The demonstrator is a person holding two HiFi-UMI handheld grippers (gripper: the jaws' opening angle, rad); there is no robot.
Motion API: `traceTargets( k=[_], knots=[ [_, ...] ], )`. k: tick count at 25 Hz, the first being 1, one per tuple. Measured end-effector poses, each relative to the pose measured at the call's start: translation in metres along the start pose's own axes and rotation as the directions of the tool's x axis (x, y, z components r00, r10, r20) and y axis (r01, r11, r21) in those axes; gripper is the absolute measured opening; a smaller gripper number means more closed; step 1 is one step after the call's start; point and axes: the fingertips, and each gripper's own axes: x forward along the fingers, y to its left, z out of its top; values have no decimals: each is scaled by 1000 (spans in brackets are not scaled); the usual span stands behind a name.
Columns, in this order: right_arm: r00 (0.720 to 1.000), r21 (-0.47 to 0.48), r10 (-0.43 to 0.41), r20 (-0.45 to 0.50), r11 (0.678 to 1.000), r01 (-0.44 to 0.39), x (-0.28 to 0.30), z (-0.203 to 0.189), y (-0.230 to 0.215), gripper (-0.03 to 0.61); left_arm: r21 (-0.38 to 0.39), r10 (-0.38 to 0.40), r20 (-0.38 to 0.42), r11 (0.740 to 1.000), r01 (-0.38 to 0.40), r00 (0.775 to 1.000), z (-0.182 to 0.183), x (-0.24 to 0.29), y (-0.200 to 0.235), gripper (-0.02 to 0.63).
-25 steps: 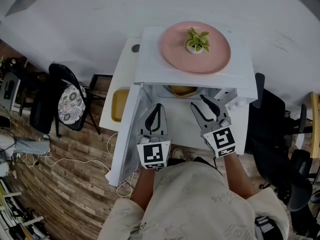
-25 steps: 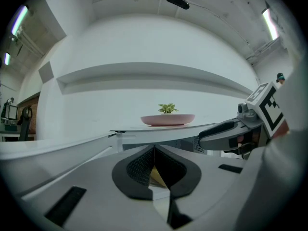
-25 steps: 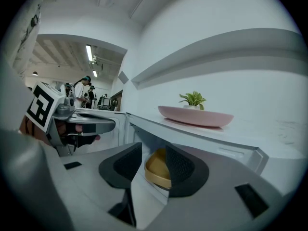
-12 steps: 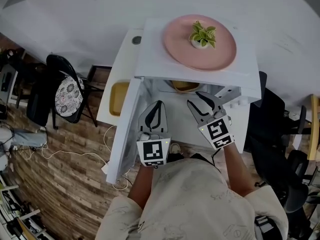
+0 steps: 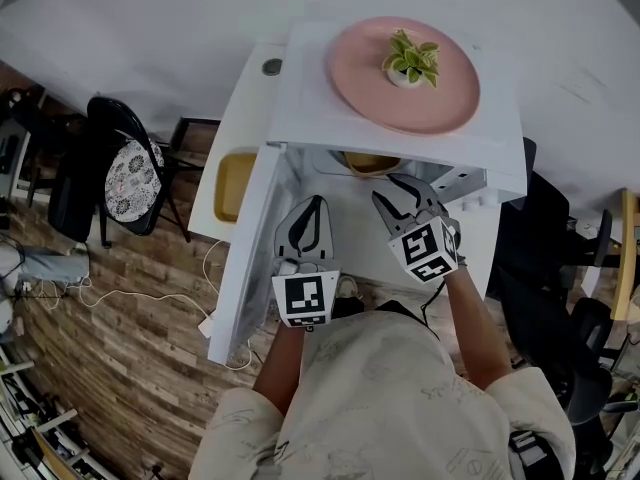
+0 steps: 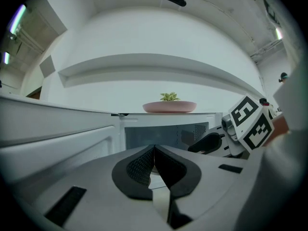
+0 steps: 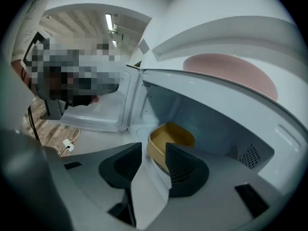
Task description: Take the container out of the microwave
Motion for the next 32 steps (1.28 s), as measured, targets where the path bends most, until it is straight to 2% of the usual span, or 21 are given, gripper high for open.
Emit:
traceTargets(
  k=[5,12,19,26,32],
  knots=[
    [999,-94,1,-50,996,-6,10,-10,2,169,-6,8,-8,1000,-8,1000,-5,-2,1,9],
    [994,-236,-13,-107,972,-13,21,-19,5,169,-8,16,-17,1000,-16,1000,-9,-4,2,9],
    [986,-397,-51,-159,918,-16,30,-23,4,169,-5,18,-23,1000,-19,1000,-11,-7,0,9],
    [978,-517,-64,-197,854,-48,39,-26,3,170,-1,20,-21,1000,-20,1000,-9,-9,-2,9],
    [973,-569,-64,-224,819,-77,48,-27,3,170,-4,24,-25,1000,-24,999,-11,-10,-1,9]
  ],
)
